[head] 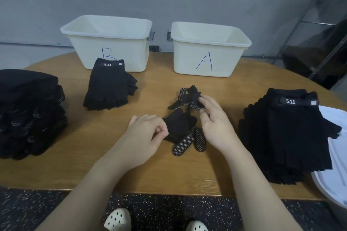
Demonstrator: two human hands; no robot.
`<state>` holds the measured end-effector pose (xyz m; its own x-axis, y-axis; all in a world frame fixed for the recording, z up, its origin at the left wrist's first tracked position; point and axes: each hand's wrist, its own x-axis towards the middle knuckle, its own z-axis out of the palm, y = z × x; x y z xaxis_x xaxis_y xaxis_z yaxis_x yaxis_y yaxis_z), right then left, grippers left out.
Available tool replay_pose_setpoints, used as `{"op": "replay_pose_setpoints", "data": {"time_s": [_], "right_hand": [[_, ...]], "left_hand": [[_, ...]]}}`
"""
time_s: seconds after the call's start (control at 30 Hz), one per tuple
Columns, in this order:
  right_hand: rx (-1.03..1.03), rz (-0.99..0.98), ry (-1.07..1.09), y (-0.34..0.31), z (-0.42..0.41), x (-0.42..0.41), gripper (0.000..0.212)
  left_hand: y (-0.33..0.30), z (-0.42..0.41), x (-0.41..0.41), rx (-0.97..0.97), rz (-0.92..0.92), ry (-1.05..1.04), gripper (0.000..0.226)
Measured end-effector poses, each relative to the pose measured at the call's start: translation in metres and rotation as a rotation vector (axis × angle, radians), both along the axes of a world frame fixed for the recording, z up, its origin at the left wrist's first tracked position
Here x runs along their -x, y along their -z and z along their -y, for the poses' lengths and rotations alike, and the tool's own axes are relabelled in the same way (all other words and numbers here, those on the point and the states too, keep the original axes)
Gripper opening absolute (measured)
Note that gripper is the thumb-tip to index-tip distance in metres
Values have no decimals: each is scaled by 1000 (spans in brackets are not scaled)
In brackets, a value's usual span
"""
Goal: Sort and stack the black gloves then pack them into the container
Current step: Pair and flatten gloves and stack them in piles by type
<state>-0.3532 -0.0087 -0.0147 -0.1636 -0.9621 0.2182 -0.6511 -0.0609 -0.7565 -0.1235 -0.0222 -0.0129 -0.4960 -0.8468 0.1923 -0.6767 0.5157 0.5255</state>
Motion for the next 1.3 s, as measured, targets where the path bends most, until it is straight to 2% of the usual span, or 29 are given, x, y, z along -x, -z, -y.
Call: {"op": "replay_pose_setpoints", "data": {"time_s": [0.2,0.37,0.53,0.63,0.73,0.77,0.83,0.87,0.9,1.0,1.1,1.2,1.3], "right_hand": [[16,-36,-43,-4,-6,-8,37],[6,-85,-111,-7,-13,-25,33],[253,27,-161,-30,-28,-54,16],[333,97,-277,-49,-46,-79,30],[241,-1,-366,-46,-52,-100,44],[225,-55,-355,-42,-51,-105,41],[253,-65,-323,-35,-45,-113,20],[267,-8,-318,-34,-42,-116,8],[256,83,-323,-35,-41,-117,9],[190,290,-336,-42,-40,-117,31],[130,475,-387,-49,-42,-118,16],[-13,681,-451,-55,-46,-119,16],[-195,791,-517,-57,-49,-116,17]], "left_hand": [[-9,-15,-31,-27,-244,-83,12],[-17,-24,-45,-9,-374,-83,8],[-23,-31,-54,26,-481,-122,10],[-26,-32,-60,54,-578,-179,9],[-27,-31,-65,38,-686,-241,9],[-28,-31,-65,36,-712,-259,9],[-31,-31,-65,34,-775,-281,11],[-34,-31,-64,30,-819,-281,12],[-37,-31,-64,22,-859,-273,15],[-46,-34,-67,-42,-894,-189,36],[-50,-38,-71,-158,-819,-98,50],[-51,-40,-77,-148,-875,-89,54],[-53,-44,-78,-148,-954,-99,50]]}}
